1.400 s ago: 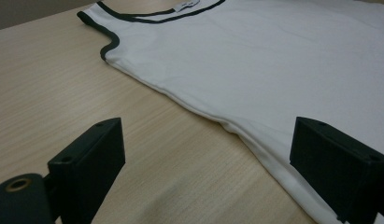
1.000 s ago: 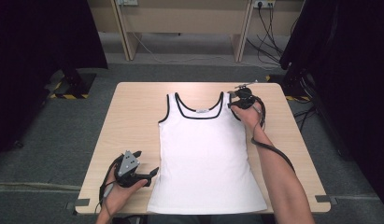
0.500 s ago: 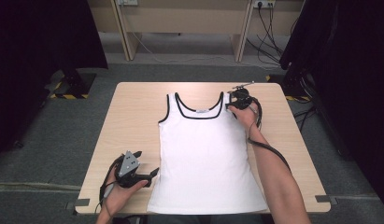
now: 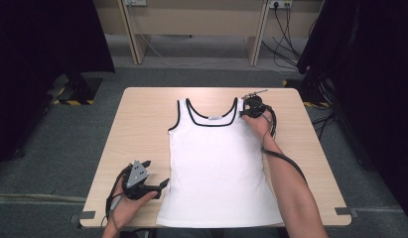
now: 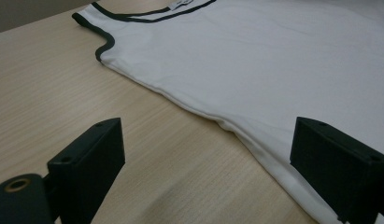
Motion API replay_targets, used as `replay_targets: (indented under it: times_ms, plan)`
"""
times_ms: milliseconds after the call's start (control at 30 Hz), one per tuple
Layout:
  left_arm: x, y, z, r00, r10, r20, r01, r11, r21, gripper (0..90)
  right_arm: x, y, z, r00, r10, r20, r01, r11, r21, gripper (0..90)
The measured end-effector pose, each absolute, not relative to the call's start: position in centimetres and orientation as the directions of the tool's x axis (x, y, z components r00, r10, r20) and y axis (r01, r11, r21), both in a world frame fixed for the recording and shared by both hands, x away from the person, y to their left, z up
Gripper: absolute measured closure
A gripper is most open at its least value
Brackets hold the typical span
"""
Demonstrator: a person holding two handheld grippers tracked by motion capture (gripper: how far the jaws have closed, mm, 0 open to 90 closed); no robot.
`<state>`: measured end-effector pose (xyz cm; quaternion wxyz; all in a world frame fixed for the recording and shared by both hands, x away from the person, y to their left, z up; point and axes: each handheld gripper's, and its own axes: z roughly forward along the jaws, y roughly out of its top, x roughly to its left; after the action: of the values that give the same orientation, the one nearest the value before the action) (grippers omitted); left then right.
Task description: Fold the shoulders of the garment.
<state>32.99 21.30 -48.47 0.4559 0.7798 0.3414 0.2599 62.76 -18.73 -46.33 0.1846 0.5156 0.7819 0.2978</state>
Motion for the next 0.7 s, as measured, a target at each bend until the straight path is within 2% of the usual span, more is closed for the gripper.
replay_targets:
  times_ms: [67,167,500,700]
  plan:
    - [33.0,21.3,-48.5,0.632,0.769,0.097,0.295,-0.354,0.888,9.3,62.7,-18.6,-46.4,-0.413,0.911,0.019,0.689,0.298,0.661,80.8]
    - [33.0,21.3,-48.5,0.632,0.768,0.1,0.295,-0.357,0.886,9.3,62.6,-18.4,-46.4,-0.419,0.908,0.015,0.682,0.304,0.666,84.6]
    - [33.0,21.3,-48.5,0.632,0.77,0.095,0.298,-0.353,0.887,9.1,62.8,-19.2,-46.5,-0.395,0.907,0.149,0.722,0.205,0.661,86.3]
    - [33.0,21.3,-48.5,0.632,0.768,0.1,0.297,-0.36,0.884,9.1,62.6,-19.5,-46.2,-0.385,0.905,0.183,0.722,0.172,0.671,86.4]
